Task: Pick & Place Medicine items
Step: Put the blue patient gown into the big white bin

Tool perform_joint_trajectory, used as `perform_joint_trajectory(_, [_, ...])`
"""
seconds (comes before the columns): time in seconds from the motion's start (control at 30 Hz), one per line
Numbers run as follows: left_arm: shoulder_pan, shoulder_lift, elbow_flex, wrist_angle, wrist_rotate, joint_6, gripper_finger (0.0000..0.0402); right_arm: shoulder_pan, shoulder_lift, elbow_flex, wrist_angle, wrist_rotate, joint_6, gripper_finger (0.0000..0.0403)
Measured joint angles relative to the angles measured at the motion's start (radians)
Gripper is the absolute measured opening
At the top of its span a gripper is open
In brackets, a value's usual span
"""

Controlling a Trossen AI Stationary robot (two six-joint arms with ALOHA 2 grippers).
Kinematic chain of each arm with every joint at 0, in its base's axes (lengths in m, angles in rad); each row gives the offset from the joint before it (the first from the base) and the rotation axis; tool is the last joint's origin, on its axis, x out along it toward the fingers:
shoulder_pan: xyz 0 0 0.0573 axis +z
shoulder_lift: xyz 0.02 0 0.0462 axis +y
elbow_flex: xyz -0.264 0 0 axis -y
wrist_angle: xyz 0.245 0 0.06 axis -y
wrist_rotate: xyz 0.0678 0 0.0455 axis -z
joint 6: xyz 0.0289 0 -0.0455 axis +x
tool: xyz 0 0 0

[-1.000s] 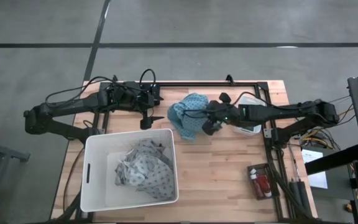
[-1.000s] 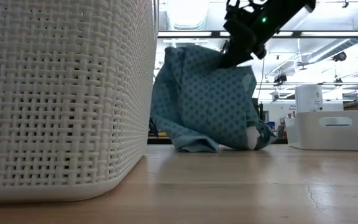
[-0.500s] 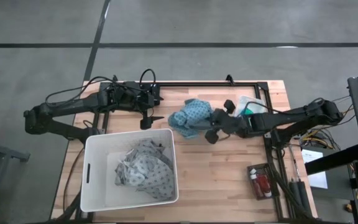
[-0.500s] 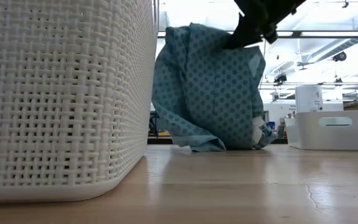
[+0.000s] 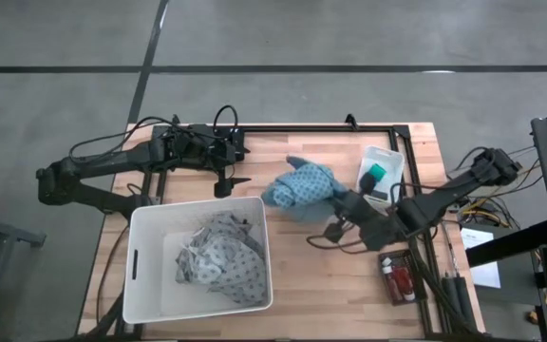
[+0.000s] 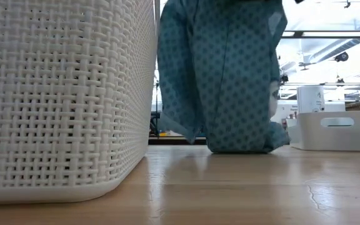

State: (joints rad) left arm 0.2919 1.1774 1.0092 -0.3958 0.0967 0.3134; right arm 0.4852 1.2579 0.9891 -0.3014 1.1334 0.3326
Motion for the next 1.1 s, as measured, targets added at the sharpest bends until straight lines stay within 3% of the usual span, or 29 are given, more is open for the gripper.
perform_joint_trajectory(0.27, [0.0,0.0,0.0,0.0,0.0,0.0,0.0393,0.06,0.003,0.066,0.021,0.022,-0.104,0.0013])
perform_joint_trajectory(0.53, [0.0,0.0,0.0,0.0,0.0,0.0,0.0393,0.097,0.003,0.164,0.232,-0.015,-0.485,0.0013])
perform_joint_trajectory(0.83, [0.0,0.0,0.0,0.0,0.0,0.0,0.0393,0.097,0.003,0.355,0.23,-0.325,-0.706,0.0013])
perform_joint_trajectory(1.1, [0.0,0.0,0.0,0.0,0.0,0.0,0.0393,0.079,0.007,0.41,0.232,-0.623,-0.781,0.0013])
